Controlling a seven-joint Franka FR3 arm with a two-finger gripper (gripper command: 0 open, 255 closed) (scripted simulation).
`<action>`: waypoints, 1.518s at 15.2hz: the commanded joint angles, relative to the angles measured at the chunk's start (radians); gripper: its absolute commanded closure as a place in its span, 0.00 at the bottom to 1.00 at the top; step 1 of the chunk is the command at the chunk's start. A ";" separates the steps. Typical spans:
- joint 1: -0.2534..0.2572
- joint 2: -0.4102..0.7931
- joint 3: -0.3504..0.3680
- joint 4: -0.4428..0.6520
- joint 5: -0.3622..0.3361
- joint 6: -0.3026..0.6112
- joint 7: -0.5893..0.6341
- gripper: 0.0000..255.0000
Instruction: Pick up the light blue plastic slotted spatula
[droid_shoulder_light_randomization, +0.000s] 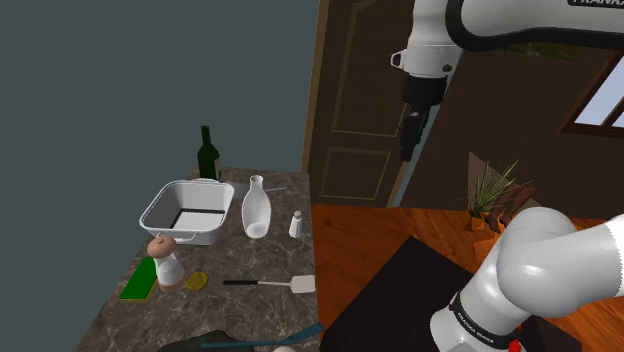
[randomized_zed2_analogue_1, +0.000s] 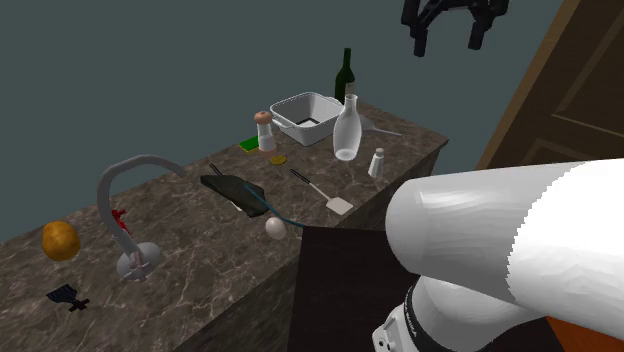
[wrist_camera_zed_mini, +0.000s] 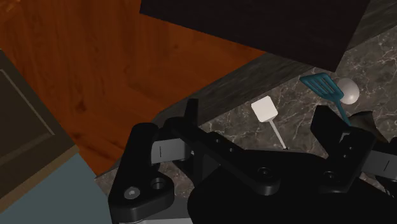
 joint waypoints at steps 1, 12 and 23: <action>0.000 0.000 0.000 0.000 0.000 0.000 0.000 0.00; 0.097 0.130 0.065 -0.225 0.095 0.370 -0.022 0.00; 0.194 0.429 0.153 -0.305 0.179 0.771 -0.055 0.00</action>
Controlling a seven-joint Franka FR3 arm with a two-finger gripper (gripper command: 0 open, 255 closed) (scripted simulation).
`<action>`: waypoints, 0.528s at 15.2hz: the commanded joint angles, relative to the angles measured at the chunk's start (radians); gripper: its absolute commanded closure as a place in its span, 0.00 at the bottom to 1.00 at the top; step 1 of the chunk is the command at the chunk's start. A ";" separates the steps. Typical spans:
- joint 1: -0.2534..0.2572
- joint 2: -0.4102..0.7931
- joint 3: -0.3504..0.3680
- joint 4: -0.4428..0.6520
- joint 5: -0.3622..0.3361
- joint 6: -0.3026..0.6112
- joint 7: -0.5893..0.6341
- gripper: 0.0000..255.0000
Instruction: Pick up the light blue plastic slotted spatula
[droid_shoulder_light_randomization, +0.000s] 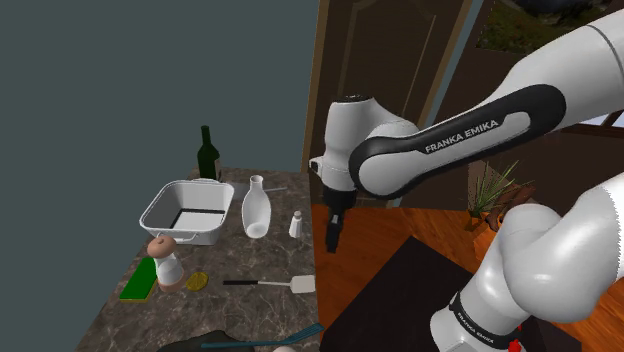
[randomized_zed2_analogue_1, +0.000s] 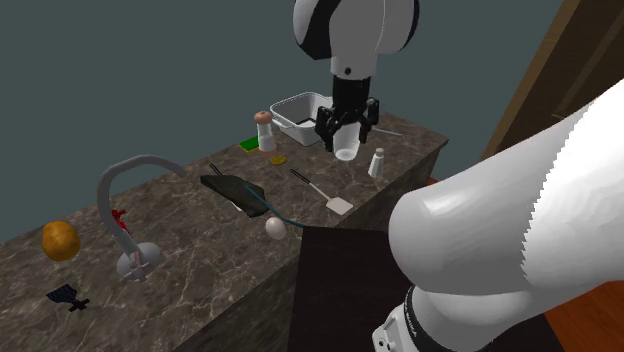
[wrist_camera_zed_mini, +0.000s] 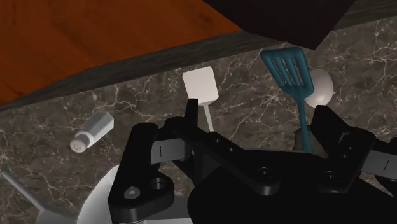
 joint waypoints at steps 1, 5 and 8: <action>0.019 0.074 0.022 0.002 0.014 0.081 0.000 0.00; 0.048 0.221 0.057 0.017 0.025 0.220 -0.008 0.00; 0.068 0.336 0.082 0.042 0.020 0.318 -0.008 0.00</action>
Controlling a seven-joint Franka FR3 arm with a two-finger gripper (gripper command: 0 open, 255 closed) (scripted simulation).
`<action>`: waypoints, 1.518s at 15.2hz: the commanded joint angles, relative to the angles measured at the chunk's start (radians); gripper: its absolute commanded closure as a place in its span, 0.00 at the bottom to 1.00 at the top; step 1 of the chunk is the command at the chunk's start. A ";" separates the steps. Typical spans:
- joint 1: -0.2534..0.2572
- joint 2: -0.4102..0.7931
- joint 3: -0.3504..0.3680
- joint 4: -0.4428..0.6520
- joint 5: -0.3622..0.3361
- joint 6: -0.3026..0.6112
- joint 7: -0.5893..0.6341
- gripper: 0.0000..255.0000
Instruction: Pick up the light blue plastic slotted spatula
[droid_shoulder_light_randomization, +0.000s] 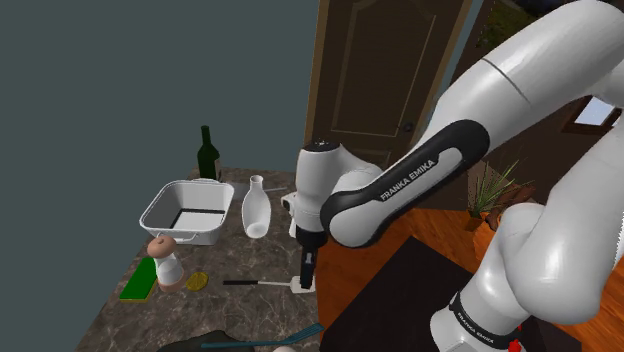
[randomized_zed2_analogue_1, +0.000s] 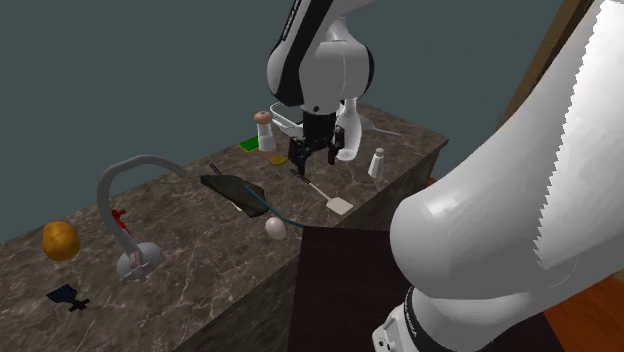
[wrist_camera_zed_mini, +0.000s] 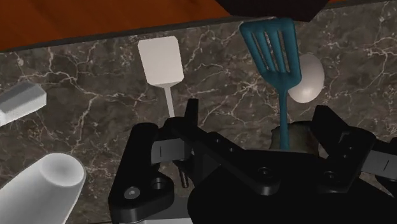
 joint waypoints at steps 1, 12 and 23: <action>0.012 0.085 0.015 0.020 -0.008 0.071 0.000 0.00; 0.139 0.513 0.021 0.208 -0.141 0.332 0.057 0.00; 0.196 0.674 -0.028 0.276 -0.182 0.429 0.071 0.00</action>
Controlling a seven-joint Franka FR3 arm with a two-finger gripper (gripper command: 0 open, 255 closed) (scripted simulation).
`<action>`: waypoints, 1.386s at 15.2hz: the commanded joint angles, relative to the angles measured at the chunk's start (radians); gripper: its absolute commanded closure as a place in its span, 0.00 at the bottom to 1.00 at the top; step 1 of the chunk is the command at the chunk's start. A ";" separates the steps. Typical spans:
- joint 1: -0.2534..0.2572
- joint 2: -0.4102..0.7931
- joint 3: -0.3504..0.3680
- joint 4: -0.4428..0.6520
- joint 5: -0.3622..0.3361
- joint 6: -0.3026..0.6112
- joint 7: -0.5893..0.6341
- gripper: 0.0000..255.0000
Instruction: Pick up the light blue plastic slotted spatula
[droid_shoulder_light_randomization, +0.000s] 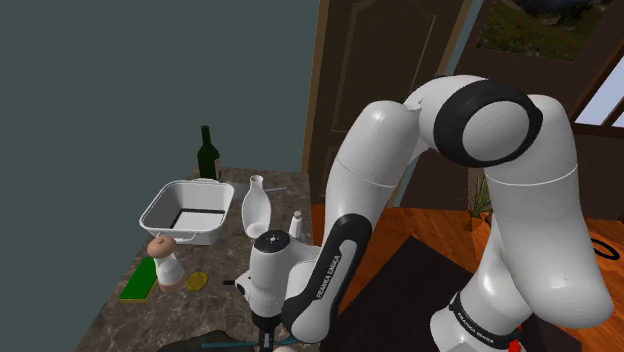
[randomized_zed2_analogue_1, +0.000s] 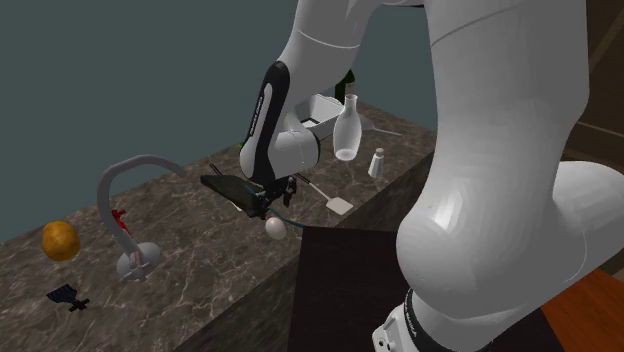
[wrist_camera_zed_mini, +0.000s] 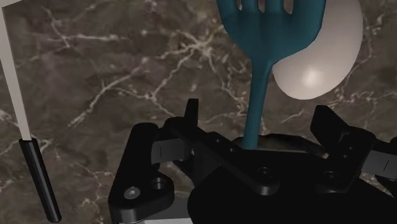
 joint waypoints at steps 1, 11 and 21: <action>0.001 0.005 -0.002 0.002 -0.001 0.004 -0.001 1.00; -0.003 -0.010 0.003 -0.003 0.002 -0.007 0.000 1.00; -0.050 -0.159 0.061 -0.048 0.042 -0.111 -0.015 1.00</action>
